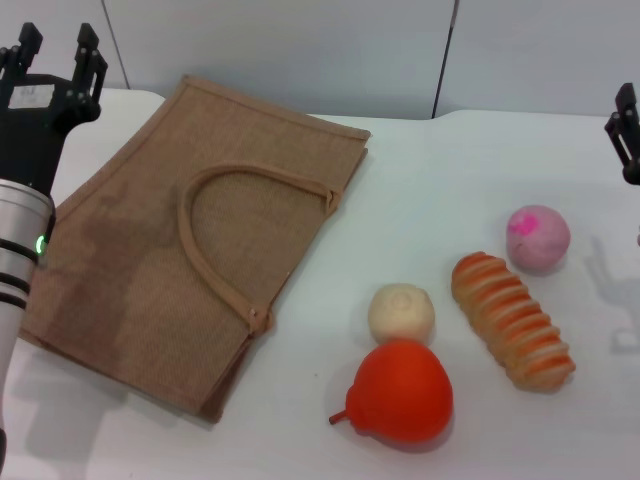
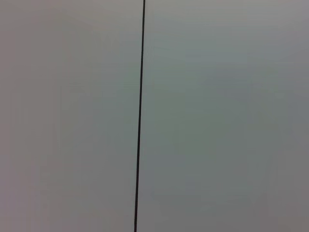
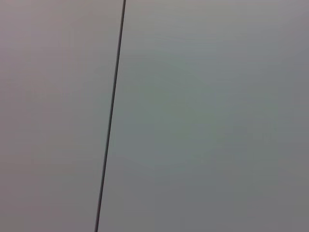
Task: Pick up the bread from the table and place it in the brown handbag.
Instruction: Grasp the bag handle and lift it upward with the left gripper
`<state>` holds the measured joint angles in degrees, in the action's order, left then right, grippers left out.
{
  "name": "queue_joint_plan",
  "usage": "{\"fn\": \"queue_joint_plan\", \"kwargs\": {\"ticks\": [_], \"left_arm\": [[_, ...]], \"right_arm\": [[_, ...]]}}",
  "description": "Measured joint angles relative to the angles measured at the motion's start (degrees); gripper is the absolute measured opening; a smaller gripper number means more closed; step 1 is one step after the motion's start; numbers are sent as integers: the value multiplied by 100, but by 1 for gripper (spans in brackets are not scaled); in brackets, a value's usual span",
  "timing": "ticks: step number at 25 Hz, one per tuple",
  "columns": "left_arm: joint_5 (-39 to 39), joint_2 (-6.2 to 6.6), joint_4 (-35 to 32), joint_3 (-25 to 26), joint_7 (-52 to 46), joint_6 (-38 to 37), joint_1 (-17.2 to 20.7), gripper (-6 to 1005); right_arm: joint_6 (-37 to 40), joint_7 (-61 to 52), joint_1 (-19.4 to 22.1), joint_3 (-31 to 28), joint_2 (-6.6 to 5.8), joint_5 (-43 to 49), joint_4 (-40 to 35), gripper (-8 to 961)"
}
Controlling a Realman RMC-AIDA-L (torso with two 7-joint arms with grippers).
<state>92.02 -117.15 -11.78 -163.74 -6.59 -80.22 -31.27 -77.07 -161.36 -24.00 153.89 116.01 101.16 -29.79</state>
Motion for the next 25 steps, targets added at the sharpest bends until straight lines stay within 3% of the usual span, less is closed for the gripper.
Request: {"fn": "queue_joint_plan", "kwargs": {"ticks": [15,20,25], "left_arm": [[-36,16,-52,-4,-243,30,2,607],[-372,68,80,-15,-1138,24,8,605],[-1067,79,797,-18,-2792,-1,-75,602]], "right_arm": [[-1,0,3,0,0,-9,0,852],[1,0,22,0,0,-10,15,851],[5,0,26,0,0,-9,44,851]]}}
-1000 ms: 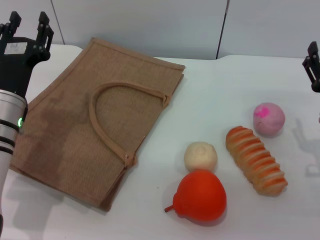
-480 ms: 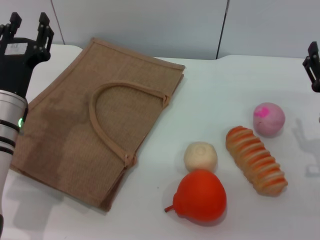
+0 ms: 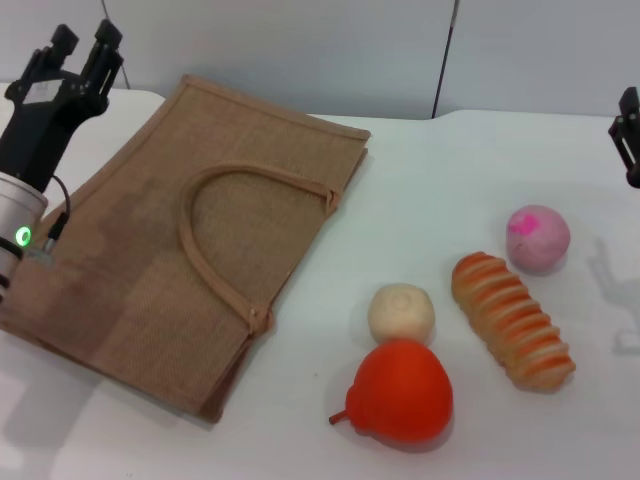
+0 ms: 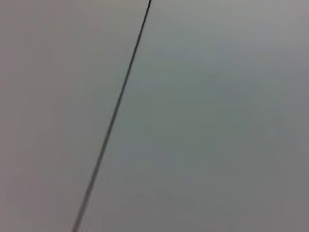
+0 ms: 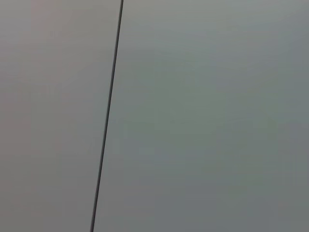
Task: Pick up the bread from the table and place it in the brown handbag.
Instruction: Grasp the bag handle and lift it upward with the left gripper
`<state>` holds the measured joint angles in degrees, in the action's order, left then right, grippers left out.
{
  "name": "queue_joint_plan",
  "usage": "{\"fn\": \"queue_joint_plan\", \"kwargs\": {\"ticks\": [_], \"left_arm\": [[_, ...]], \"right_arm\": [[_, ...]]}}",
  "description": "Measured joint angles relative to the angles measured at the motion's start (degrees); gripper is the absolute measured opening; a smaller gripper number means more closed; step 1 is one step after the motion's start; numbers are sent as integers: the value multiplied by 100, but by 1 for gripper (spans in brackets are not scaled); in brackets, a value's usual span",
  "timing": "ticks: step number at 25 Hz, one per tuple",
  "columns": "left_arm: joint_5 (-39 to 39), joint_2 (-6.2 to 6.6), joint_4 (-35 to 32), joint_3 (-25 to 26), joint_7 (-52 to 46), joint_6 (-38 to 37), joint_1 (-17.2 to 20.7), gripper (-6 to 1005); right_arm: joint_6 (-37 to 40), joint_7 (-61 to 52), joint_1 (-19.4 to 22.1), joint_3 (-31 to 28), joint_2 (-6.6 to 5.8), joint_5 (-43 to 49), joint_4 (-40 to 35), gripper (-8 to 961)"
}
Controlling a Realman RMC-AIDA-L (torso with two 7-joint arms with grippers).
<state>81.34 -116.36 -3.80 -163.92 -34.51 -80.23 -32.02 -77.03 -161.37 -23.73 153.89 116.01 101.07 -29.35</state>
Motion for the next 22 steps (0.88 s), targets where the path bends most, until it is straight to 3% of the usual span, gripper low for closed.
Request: {"fn": "queue_joint_plan", "kwargs": {"ticks": [8,16,22], "left_arm": [[-1661,9,1772,0,-3301,27,-464,598],[-3176,9,3032,-5,-5095,56,-956,594],[-4800,9,4118,-8,-6465,83,-1525,591]], "right_arm": [[4,0,-9,0,0,0,-1,851],[4,0,-16,0,-1,12,0,852],[4,0,-2,0,-8,15,0,852]]}}
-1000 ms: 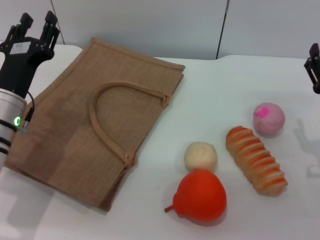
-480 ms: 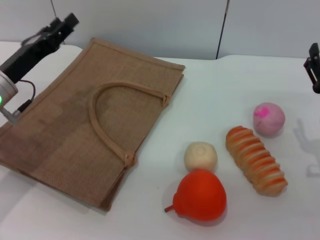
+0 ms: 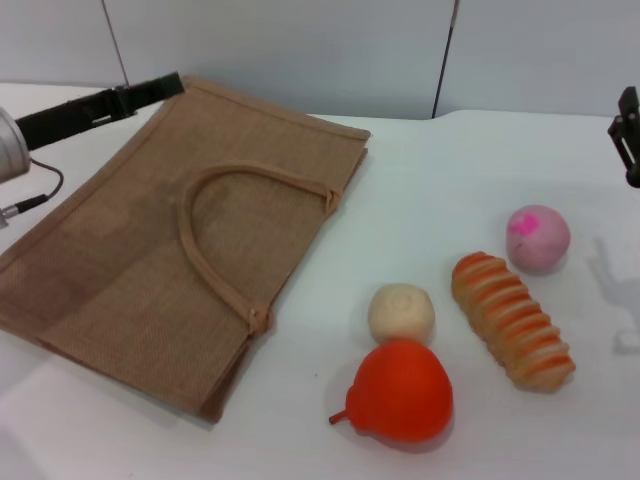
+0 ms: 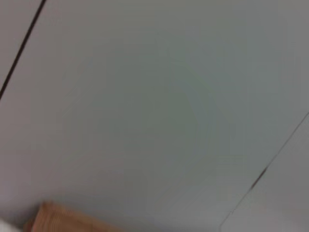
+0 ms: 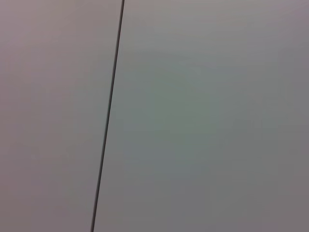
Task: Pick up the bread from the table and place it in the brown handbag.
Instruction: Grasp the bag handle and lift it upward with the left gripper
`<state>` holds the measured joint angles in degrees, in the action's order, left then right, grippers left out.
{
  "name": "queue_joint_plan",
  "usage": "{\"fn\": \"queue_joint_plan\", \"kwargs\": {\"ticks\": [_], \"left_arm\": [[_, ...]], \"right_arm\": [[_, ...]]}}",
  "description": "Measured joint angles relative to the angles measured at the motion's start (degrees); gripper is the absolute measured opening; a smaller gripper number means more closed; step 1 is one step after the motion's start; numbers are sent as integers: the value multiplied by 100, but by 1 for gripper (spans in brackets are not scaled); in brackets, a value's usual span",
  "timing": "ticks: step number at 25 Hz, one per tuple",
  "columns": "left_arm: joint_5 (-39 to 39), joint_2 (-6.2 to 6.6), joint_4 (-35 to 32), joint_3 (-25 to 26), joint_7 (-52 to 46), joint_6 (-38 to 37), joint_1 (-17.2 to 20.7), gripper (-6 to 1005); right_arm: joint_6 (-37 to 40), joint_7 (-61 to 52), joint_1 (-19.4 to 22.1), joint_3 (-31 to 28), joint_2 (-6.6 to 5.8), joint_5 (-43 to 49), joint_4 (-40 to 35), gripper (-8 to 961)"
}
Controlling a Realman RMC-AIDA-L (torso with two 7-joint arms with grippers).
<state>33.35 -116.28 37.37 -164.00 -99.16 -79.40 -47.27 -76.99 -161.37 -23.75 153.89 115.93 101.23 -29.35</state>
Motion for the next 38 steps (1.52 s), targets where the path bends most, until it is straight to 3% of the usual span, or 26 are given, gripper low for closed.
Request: {"fn": "queue_joint_plan", "kwargs": {"ticks": [9,18,38], "left_arm": [[-1734,0,838,0,-968,28,-611,587],[-2489,5,943,-9,-1023,44,-879,582],[-3146,-4,-285,0,-313,1744,-943,572]], "right_arm": [[0,0,9,0,-11,-7,9,851],[0,0,11,0,-9,-6,16,851],[57,0,-14,-18,-9,-15,17,851]]}}
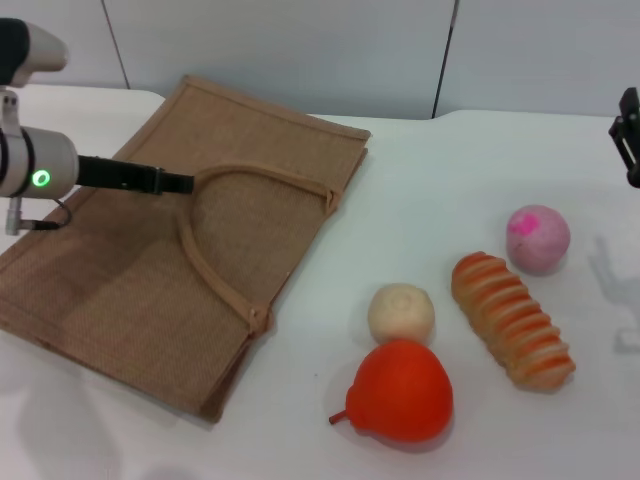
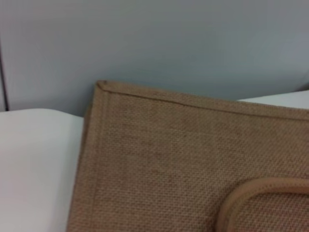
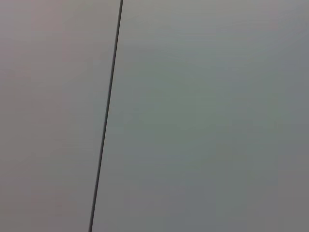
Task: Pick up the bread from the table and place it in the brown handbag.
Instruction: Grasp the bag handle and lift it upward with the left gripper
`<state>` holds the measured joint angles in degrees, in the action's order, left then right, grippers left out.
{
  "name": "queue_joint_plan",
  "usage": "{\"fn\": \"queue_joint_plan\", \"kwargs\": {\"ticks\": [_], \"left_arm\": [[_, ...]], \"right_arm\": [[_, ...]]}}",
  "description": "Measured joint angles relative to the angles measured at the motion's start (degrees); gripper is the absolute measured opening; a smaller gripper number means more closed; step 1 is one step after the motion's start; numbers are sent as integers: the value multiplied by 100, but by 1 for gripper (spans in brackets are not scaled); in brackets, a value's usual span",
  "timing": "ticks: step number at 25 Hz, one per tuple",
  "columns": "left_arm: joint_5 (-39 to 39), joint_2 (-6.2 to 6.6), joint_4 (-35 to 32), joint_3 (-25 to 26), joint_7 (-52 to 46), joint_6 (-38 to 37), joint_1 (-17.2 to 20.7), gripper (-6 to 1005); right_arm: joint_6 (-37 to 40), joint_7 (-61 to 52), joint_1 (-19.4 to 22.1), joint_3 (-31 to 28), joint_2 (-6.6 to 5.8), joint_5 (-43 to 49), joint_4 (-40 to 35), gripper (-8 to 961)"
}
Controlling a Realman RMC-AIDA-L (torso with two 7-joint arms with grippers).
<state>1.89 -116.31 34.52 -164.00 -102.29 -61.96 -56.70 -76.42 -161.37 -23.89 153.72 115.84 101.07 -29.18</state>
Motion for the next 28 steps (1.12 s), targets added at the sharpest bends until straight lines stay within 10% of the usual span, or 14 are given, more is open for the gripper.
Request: {"fn": "queue_joint_plan", "kwargs": {"ticks": [28], "left_arm": [[59,-15,-781,8,442,966,1,558]], "right_arm": [[5,0,1,2,0,0,9,852]]}}
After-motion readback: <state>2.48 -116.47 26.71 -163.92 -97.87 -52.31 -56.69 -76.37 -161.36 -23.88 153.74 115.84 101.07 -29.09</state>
